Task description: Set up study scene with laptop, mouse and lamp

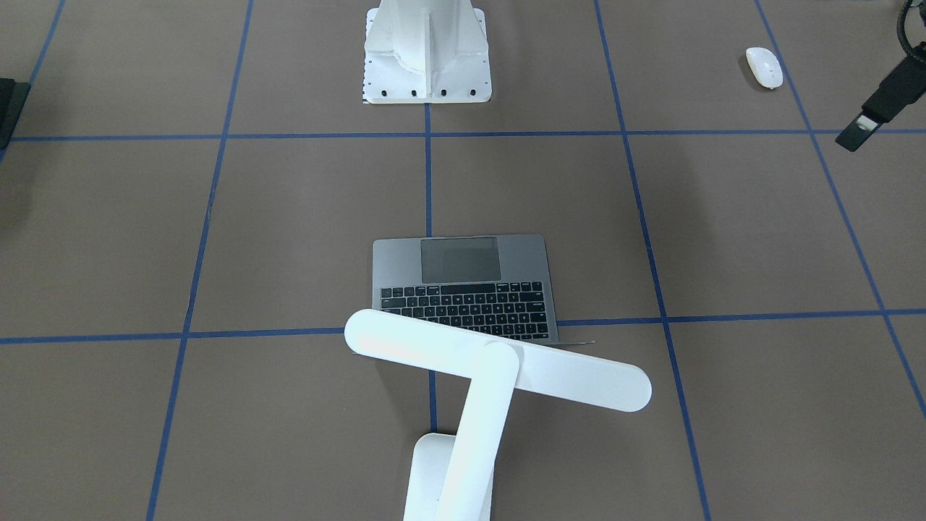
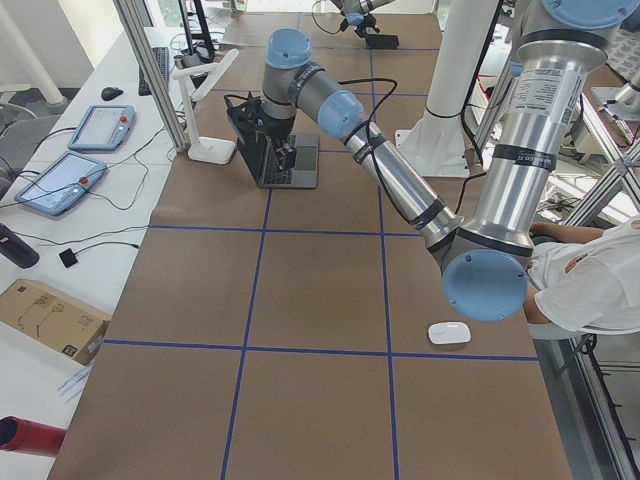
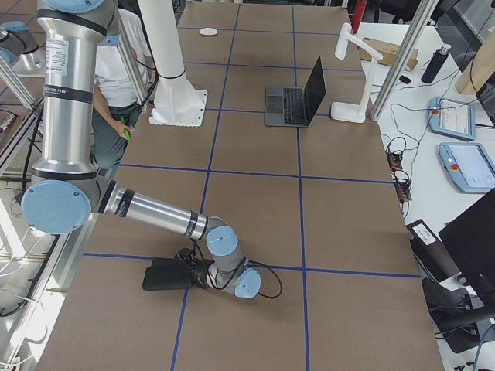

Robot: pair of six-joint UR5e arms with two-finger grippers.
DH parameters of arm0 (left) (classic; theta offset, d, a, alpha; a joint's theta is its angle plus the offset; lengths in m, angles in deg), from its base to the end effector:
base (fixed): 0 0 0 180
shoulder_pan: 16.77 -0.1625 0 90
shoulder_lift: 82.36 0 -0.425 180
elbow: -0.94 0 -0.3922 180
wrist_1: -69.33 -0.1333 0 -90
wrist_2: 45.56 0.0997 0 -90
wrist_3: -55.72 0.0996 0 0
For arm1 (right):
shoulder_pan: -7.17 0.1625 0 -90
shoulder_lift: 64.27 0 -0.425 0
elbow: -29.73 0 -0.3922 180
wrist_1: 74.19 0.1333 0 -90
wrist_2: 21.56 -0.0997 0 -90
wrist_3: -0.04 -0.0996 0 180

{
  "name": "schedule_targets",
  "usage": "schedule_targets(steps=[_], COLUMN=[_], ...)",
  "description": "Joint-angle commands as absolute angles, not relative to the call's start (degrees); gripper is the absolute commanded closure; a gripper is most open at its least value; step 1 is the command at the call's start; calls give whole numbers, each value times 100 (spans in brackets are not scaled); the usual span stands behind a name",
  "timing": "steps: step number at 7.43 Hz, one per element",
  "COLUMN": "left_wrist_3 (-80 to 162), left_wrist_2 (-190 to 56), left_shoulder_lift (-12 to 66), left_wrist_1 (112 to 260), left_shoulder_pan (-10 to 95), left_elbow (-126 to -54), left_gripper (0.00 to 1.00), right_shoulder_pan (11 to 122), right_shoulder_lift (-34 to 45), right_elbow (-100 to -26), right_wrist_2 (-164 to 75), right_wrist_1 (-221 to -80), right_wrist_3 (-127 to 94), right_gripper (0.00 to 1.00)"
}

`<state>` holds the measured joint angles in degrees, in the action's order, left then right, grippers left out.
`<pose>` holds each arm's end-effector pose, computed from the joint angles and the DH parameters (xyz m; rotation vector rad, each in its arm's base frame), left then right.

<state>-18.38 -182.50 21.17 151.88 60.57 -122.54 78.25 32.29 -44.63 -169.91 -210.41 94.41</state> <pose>0.0477 -0.4885 0.2778 -0.0679 1.0374 -0.6945 -0.0522 -0.3020 0.8448 -0.3248 -1.4204 -1.0378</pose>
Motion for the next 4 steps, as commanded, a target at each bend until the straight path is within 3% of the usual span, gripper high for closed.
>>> schedule_targets(steps=[1, 2, 4], left_wrist_3=[-1838, -1838, -1838], left_wrist_2=[-18250, -18250, -18241], left_shoulder_lift=[2117, 2117, 2126], left_wrist_1=[15186, 15186, 15186], left_shoulder_pan=[6057, 6057, 6057], left_elbow=[-12264, -12264, -12255], left_gripper=[2, 2, 2], right_shoulder_pan=[7713, 7704, 7704], right_shoulder_lift=[3232, 3232, 3232], right_elbow=[-4471, -4471, -4471], right_wrist_2=[-17159, -17159, -17159], right_wrist_1=[-21077, -21077, -21077], right_wrist_3=[9434, 9434, 9452], right_gripper=[55, 86, 100])
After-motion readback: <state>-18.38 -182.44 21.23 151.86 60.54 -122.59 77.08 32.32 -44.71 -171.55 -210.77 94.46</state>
